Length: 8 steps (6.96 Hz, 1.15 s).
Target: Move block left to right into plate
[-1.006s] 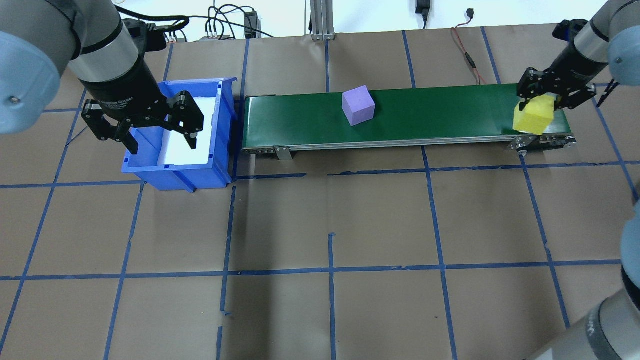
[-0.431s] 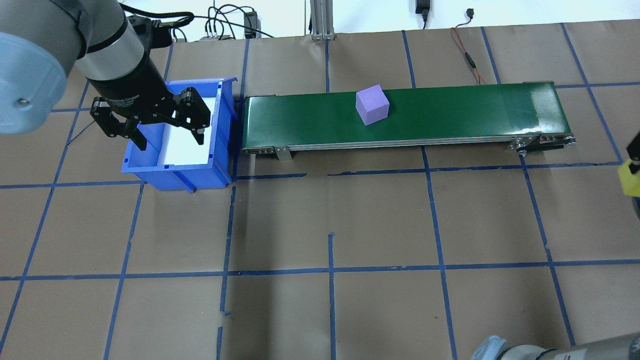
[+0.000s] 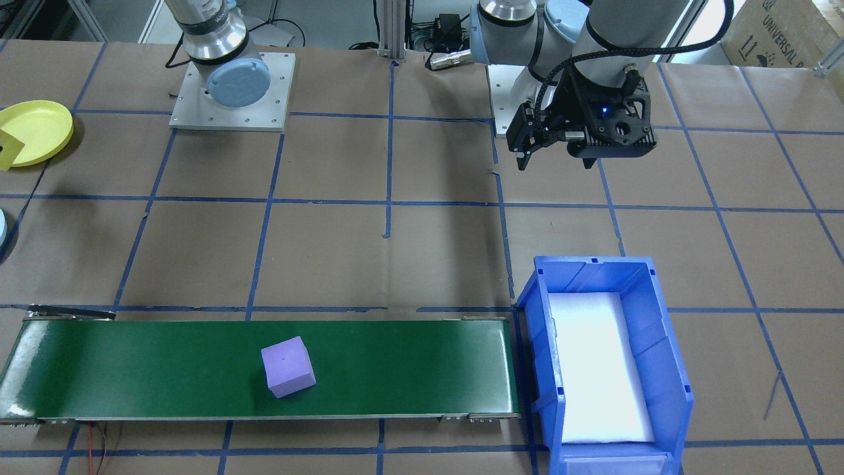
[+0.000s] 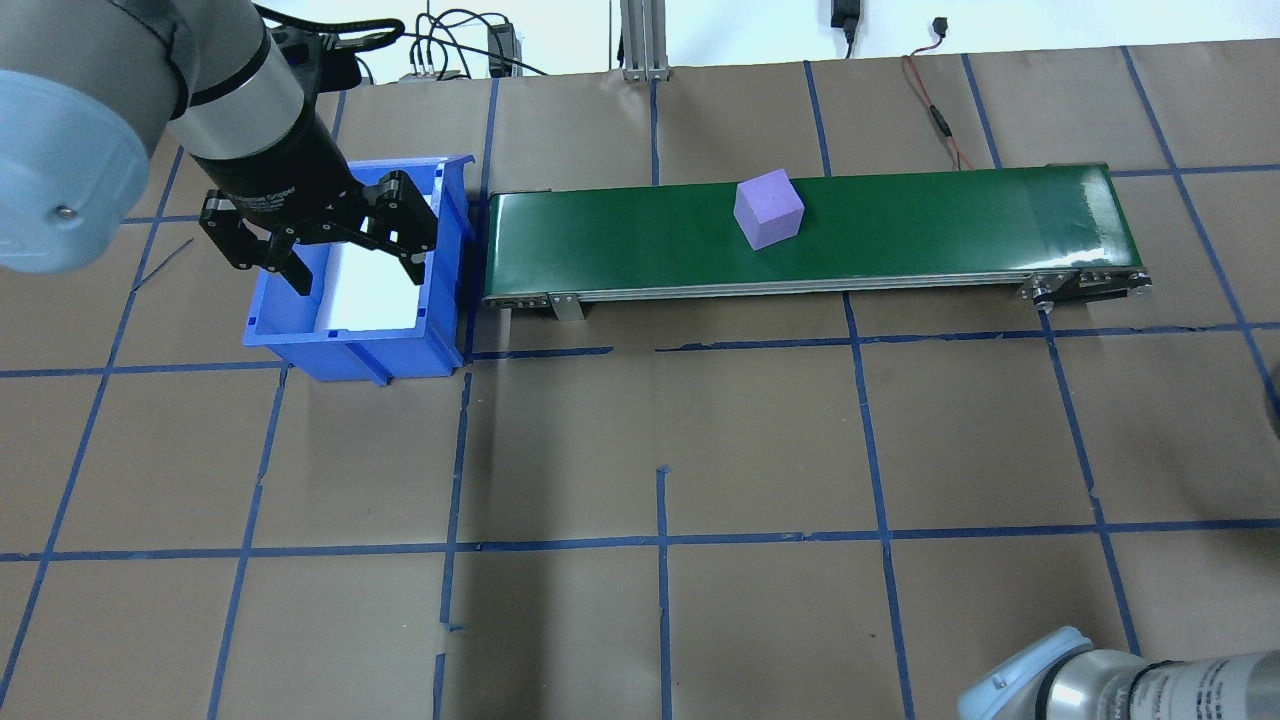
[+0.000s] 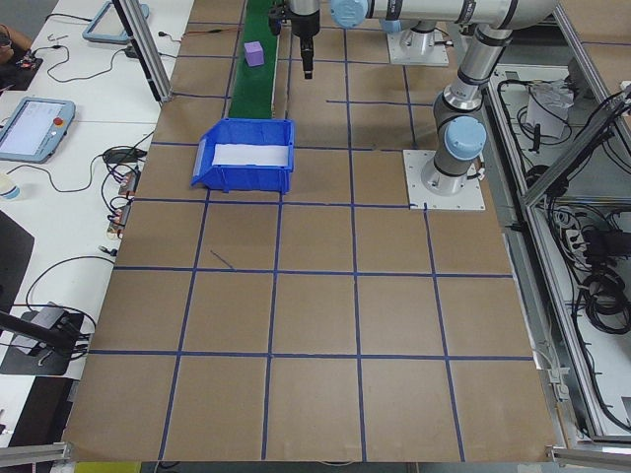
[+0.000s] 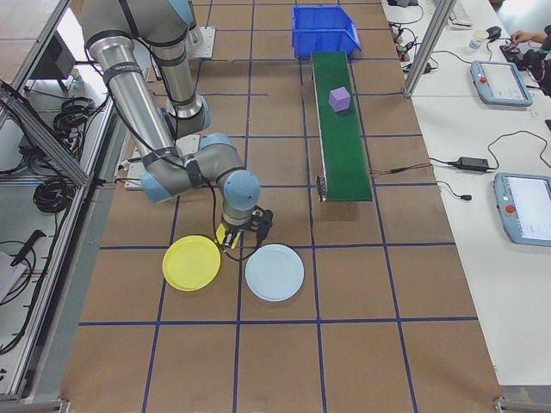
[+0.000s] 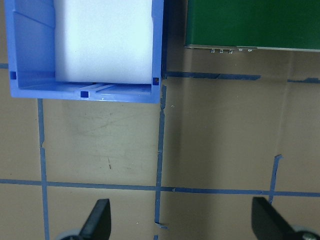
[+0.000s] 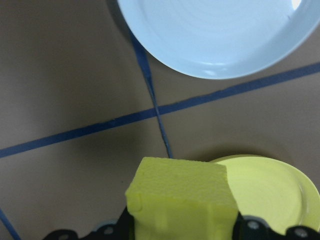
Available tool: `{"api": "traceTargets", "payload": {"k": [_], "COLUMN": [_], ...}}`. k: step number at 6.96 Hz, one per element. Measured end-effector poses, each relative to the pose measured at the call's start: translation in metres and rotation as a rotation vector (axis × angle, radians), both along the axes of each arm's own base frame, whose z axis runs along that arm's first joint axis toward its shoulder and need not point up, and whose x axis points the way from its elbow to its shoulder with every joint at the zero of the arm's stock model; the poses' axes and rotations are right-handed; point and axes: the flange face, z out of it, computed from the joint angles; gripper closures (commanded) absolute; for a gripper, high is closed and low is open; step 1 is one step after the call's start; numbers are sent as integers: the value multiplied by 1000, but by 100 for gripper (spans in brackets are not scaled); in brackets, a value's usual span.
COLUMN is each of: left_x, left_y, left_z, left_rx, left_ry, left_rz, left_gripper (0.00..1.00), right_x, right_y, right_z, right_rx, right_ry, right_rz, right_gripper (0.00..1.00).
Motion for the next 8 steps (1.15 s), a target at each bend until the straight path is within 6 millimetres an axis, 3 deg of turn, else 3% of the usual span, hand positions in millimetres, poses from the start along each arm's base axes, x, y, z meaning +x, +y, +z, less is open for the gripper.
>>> {"api": "traceTargets", "payload": {"k": [2,3,4,6,8], "left_x": [0,0,0,0,0], "left_y": [0,0,0,0,0], "left_z": [0,0,0,1,0], "left_rx": [-1,-1,-2,-3,-2], "left_ry": [0,1,1,2,2], "left_rz": [0,1,1,2,2], "left_gripper": [0,0,0,0,0], "right_x": [-25,-29,-31,-35,-48], "right_y": [62,84,99,99,85], "right_z": [-25,-37,-49,-54,-33], "right_rx": [6,26,51,-5,-94], "right_ry": [-21,-38,-45,-49,-34], "right_rz": [-86,-122,-143,-168,-185], "right_gripper": [77,57,1,0,0]}}
